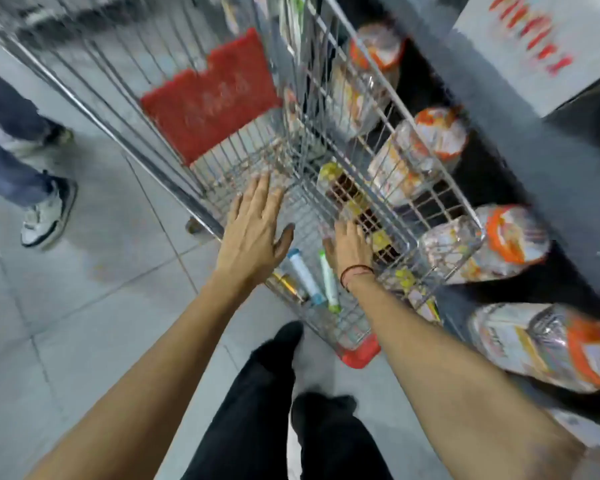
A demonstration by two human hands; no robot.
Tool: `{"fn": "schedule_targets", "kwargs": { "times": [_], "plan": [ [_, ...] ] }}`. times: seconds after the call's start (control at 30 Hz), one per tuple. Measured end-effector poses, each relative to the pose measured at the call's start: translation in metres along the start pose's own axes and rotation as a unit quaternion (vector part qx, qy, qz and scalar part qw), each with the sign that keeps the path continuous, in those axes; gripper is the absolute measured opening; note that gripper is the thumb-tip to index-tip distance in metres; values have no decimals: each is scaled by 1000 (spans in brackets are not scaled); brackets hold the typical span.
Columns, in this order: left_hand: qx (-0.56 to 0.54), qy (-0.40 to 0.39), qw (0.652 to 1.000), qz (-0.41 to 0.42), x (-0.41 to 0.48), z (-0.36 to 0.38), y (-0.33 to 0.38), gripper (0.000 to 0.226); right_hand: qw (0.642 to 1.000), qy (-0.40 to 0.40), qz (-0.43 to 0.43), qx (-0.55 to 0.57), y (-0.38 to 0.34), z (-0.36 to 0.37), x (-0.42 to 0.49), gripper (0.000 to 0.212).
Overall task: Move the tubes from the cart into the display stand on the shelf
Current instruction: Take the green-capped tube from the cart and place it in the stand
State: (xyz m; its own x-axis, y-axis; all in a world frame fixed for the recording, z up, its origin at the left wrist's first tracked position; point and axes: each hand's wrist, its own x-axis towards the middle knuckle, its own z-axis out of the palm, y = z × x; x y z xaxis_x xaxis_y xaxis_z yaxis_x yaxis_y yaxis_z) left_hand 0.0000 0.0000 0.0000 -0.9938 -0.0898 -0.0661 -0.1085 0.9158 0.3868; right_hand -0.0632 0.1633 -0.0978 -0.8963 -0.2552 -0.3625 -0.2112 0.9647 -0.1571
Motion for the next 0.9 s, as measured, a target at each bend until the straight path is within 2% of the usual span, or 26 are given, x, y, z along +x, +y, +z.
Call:
{"fn": "schedule_targets", "kwargs": {
  "times": [0.07, 0.17, 0.33, 0.43, 0.63, 0.9],
  "plan": [
    [25, -15, 999, 20, 2, 9, -4, 43, 997, -56, 44, 30, 3, 20, 11, 38],
    [33, -37, 998, 25, 6, 12, -8, 37, 988, -99, 97, 63, 14, 49, 27, 33],
    [75, -13, 997, 16, 8, 15, -8, 32, 973, -150, 140, 104, 10, 80, 51, 47],
    [58, -8, 998, 7, 7, 15, -7, 31, 974, -142, 145, 100, 7, 86, 57, 54],
    [41, -7, 999, -3, 8, 13, -6, 30, 977, -138, 131, 98, 8, 69, 54, 41],
    [44, -15, 999, -14, 7, 12, -2, 26, 978, -131, 118, 112, 21, 9, 19, 34]
  ]
}}
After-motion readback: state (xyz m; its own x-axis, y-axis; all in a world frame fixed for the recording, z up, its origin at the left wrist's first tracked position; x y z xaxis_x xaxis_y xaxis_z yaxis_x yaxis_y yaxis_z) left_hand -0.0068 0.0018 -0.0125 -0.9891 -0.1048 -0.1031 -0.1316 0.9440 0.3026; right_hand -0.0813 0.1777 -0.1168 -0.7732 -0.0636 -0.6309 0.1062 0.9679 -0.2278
